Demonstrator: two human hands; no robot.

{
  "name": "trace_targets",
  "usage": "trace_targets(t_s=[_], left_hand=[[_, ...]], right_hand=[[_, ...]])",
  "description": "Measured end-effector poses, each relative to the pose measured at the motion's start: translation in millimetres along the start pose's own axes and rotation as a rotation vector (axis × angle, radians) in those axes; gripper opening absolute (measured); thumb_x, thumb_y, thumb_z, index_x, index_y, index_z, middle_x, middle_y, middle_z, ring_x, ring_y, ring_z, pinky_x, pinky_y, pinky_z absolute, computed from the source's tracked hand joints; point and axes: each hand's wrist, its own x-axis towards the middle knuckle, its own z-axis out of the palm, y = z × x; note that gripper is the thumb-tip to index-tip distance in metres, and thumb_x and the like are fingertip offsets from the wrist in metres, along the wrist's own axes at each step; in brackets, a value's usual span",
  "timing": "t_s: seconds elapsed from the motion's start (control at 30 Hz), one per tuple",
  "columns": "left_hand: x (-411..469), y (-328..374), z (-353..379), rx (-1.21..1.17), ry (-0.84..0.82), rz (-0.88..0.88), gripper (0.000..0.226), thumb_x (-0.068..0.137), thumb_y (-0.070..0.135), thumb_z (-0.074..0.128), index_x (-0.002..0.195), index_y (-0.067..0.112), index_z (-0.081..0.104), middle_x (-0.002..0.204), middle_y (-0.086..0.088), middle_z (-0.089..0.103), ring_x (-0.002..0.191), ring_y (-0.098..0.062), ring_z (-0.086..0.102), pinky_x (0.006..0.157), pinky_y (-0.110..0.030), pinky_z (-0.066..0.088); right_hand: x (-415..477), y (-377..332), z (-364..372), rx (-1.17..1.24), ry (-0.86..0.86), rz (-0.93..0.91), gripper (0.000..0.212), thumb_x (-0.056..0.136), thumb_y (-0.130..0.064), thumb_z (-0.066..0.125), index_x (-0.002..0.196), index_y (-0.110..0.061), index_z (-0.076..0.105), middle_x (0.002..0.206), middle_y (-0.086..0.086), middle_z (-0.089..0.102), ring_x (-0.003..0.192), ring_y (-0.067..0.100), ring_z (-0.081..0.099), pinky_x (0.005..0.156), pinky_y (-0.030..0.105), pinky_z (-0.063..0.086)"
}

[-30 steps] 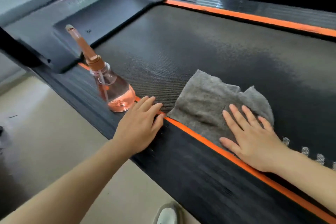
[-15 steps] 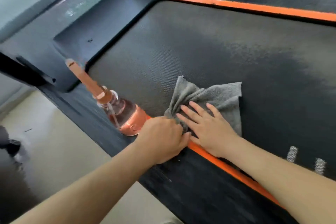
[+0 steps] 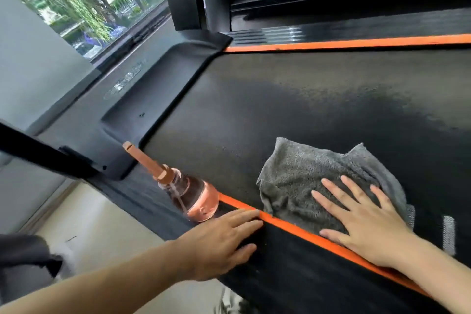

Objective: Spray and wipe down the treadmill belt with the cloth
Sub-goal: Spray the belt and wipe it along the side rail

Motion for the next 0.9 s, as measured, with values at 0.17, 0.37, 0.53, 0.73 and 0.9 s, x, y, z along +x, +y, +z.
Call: trace_targets(t_s=[0.17,0.37,0.53,0.73,0.9], left_hand=[[-68,-32,19,-0.409,0.477,-0.243,0.040,0.094,0.064,0.042,0.122,0.044,0.061,0.128,0.026,0.060,0.121,0.003,0.054,0.100,-0.022,0.044],[-80,-44,12,-0.780,0.978,-0.461,0.050,0.063,0.077,0.070,0.099,0.048,0.051,0.102,0.013,0.060,0.095,-0.013,0.064,0.079,-0.028,0.054],[-53,-69,-20,-1.045,1.041,-0.224,0.103,0.058,0.073,0.079,0.142,0.032,0.037,0.137,0.012,0.054,0.132,-0.017,0.050,0.104,-0.042,0.044],[-22,-90,-22,-1.029,1.102,-0.186,0.094,0.061,0.056,0.082,0.141,0.034,0.039,0.116,0.006,0.056,0.101,-0.022,0.059,0.084,-0.030,0.048],[-13,-86,-20,-0.991,1.203,-0.124,0.073,0.070,0.034,0.070,0.135,0.021,0.039,0.096,0.008,0.051,0.072,-0.003,0.056,0.075,-0.011,0.044]], right_hand=[[13,-17,-13,-0.033,-0.065,-0.030,0.094,0.040,-0.089,-0.039,0.131,-0.063,-0.038,0.141,-0.023,-0.051,0.138,0.014,-0.042,0.116,0.052,-0.016],[104,-98,-33,-0.138,0.103,-0.300,0.071,0.079,-0.072,-0.003,0.147,-0.055,-0.016,0.164,-0.013,-0.014,0.152,0.020,-0.016,0.117,0.055,-0.006],[155,-141,-43,-0.184,0.136,-0.328,0.061,0.096,-0.066,0.009,0.150,-0.051,-0.016,0.164,-0.013,-0.018,0.151,0.018,-0.020,0.118,0.054,-0.011],[94,-97,-24,-0.133,0.105,-0.143,0.063,0.082,-0.077,-0.015,0.141,-0.058,-0.028,0.156,-0.020,-0.031,0.147,0.013,-0.024,0.121,0.050,-0.004],[131,-123,-29,-0.223,0.172,-0.188,0.064,0.093,-0.071,-0.008,0.153,-0.051,0.000,0.167,-0.006,0.001,0.153,0.026,0.002,0.117,0.062,0.013]])
